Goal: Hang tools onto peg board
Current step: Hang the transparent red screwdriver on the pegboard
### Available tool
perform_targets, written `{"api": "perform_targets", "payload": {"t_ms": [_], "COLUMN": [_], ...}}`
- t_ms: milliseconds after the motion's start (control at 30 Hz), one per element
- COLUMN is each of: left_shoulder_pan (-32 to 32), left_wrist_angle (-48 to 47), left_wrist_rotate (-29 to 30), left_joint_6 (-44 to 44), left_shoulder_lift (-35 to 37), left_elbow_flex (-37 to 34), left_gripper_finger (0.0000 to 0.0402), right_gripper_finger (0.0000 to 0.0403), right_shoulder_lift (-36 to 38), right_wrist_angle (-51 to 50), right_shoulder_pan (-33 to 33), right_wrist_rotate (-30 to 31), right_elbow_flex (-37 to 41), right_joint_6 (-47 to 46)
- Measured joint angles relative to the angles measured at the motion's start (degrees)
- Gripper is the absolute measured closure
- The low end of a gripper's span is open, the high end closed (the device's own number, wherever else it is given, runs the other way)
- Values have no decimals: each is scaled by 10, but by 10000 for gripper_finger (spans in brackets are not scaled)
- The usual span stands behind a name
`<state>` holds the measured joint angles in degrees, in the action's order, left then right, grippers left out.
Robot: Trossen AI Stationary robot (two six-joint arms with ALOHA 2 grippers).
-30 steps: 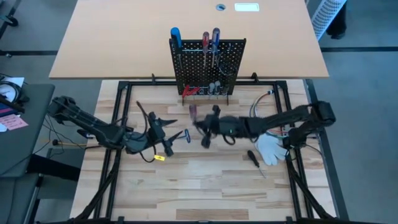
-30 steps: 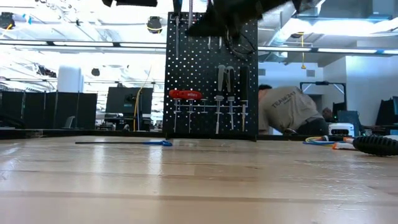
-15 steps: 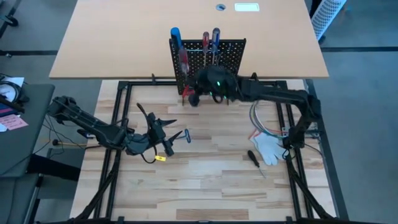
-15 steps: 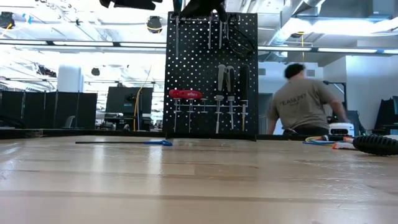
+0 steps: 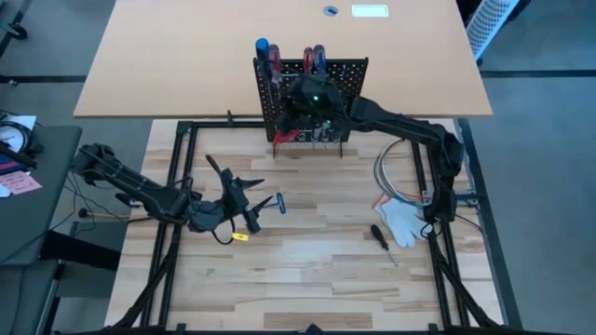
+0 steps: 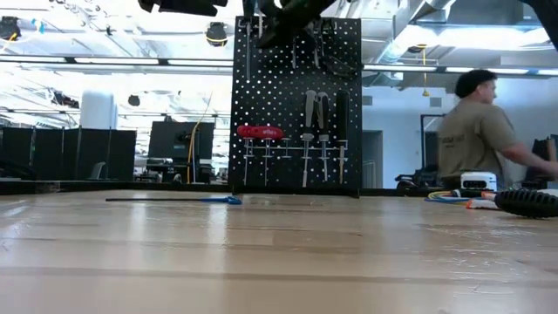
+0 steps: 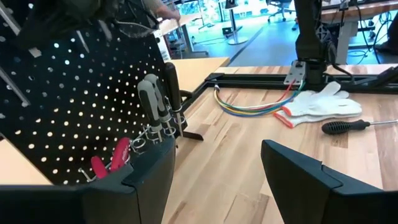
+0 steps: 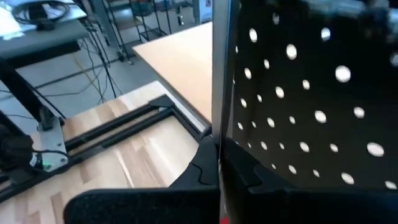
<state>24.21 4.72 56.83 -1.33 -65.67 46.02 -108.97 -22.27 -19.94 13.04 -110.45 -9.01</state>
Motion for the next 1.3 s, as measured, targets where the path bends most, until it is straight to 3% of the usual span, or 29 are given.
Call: {"api": "perform_targets", "payload": {"t_ms": [900,1100,1300], "left_shoulder_pan": [0,0,0], "left_wrist_angle": [-40,-40,-40], "left_wrist_rotate": [0,0,0], "left_joint_6": [-39,-40,-40], "left_shoulder_lift": [0,0,0], "left_elbow_flex": [0,0,0], "left_gripper_finger": [167,167,167], "right_gripper_finger": [398,365,290], "right_shoulder_lift": [-1,-1,-1], "right_wrist_angle": [-7,-15,-19], "right_shoulder_pan": [-31,-30,-30], "right_wrist_rotate": [23,23,23], "right_elbow_flex": [10,10,10], "right_joint_6": [-32,-31,-25]}}
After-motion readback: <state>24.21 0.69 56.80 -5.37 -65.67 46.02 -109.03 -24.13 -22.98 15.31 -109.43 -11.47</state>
